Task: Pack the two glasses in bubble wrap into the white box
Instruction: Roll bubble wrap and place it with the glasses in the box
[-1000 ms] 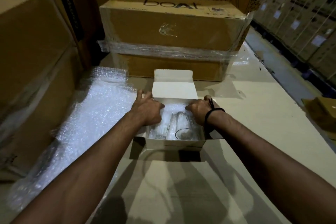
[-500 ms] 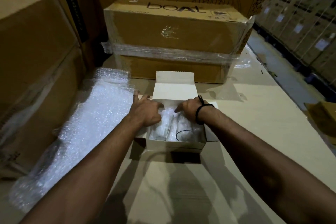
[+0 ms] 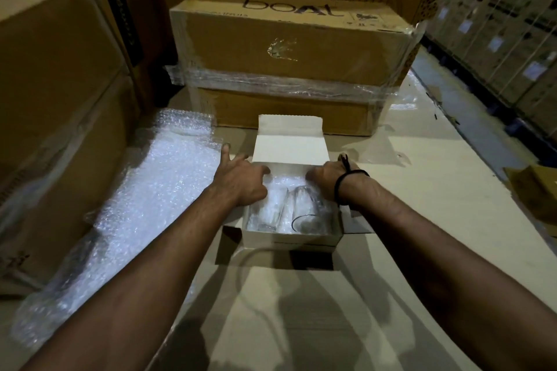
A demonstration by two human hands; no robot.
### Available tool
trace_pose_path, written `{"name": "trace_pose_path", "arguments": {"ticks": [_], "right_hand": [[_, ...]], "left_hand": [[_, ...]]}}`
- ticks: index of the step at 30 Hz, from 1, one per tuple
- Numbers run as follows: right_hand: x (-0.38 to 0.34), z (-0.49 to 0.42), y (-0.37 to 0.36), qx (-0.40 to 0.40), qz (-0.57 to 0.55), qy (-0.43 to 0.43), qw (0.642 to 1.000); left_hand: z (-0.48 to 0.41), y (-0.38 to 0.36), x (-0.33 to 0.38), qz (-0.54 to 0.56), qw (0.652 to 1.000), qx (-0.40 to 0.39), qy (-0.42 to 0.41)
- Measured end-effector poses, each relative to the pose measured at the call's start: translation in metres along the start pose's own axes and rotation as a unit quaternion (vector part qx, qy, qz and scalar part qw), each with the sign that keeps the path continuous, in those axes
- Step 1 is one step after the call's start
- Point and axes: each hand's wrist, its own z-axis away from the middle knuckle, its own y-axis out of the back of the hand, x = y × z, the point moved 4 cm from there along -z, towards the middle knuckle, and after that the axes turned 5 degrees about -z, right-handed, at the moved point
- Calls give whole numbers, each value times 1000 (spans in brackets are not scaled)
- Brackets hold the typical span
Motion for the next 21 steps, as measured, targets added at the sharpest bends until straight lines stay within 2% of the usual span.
{"name": "trace_pose_path", "arguments": {"ticks": [2,9,12,15,18,21], "right_hand": [[-6,-3,4,27,-10,14,999],[-18,-13,1,-55,-9,52,997],[-6,-10,7,-19,-56,18,998],[1,2,10,25,15,-12,1000],[-10,14,-3,-19,117,-4,993],[-15,13,-12,-46,117,-17,992]], "left_hand": [[0,2,0,5,999,33,0],[-4,-12,1,26,999,-25,-12],[0,-7,-2,25,999,33,-13],[7,-5,-8,-2,997,82,-4],[9,-7,-1,-21,999,35,-2],[9,-7,8,-38,999,-9,0]]}}
